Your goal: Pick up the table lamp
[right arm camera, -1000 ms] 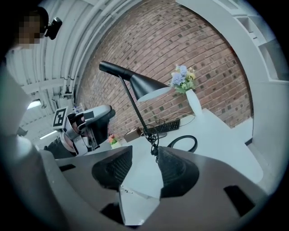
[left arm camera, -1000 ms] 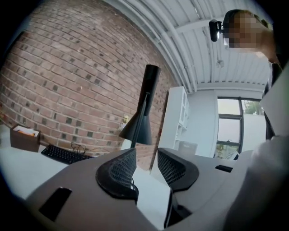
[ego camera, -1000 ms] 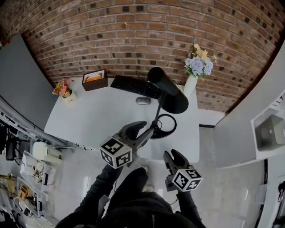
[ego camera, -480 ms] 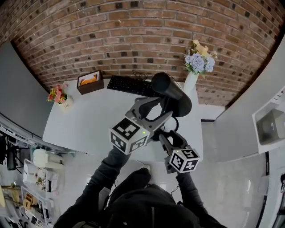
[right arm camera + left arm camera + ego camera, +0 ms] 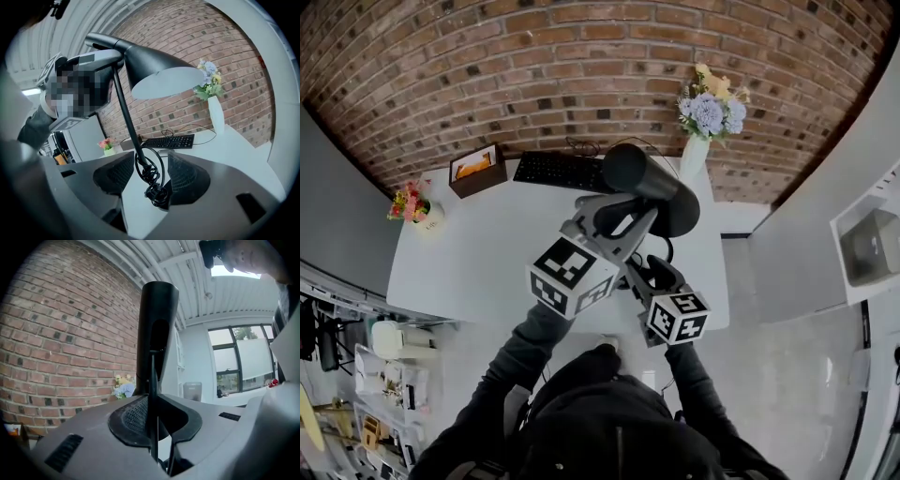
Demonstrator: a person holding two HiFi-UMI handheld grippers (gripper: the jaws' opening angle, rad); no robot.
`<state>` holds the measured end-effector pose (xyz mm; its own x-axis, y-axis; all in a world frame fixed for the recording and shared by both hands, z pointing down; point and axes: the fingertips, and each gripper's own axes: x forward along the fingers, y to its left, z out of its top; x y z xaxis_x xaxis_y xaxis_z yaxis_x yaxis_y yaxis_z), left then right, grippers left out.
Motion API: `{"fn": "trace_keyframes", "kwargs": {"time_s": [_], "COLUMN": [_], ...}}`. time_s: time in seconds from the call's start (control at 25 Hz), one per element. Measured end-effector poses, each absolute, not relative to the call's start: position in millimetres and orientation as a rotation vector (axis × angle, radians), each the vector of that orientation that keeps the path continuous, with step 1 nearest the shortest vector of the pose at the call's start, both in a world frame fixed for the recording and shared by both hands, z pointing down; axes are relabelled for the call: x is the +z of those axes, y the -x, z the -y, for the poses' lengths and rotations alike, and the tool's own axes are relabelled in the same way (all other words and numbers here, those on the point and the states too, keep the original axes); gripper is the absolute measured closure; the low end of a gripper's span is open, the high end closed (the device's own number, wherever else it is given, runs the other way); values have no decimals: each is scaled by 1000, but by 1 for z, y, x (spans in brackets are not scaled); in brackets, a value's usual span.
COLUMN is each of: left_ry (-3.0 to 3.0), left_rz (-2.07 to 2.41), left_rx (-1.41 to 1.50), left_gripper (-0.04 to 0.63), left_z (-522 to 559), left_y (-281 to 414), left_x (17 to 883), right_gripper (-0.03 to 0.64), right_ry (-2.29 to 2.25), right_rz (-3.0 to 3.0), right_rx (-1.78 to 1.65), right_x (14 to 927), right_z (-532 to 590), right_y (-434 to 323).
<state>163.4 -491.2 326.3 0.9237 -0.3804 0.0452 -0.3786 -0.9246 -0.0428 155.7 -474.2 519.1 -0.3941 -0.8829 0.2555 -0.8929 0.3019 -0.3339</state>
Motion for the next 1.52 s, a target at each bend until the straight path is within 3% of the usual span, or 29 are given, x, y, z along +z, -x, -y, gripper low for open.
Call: {"fn": "trace_keyframes", "kwargs": {"time_s": [0.56, 0.64, 0.68, 0.76, 1.52], "left_ry": [3088, 3089, 3090, 3093, 3138], "left_rz": [-505, -503, -501, -498, -527], "left_rx": [-54, -47, -45, -44, 37], "left_gripper": [541, 541, 541, 541, 543], "left_z": [488, 489, 490, 490, 509], "left_y": [-166, -166, -166, -166, -163], "left_x": [326, 325, 324, 325, 316], "right_gripper": [433, 460, 520, 532, 541], "right_ry": [-1514, -1502, -1504, -1498, -1426], "right_rz": [2525, 2502, 2485, 2461, 2491], "right_rx": [385, 308, 270, 218, 222], "right_x": [531, 528, 526, 526, 518], "right_z": [498, 498, 498, 498, 504], "right_y": [-125, -121, -120, -119, -113]}}
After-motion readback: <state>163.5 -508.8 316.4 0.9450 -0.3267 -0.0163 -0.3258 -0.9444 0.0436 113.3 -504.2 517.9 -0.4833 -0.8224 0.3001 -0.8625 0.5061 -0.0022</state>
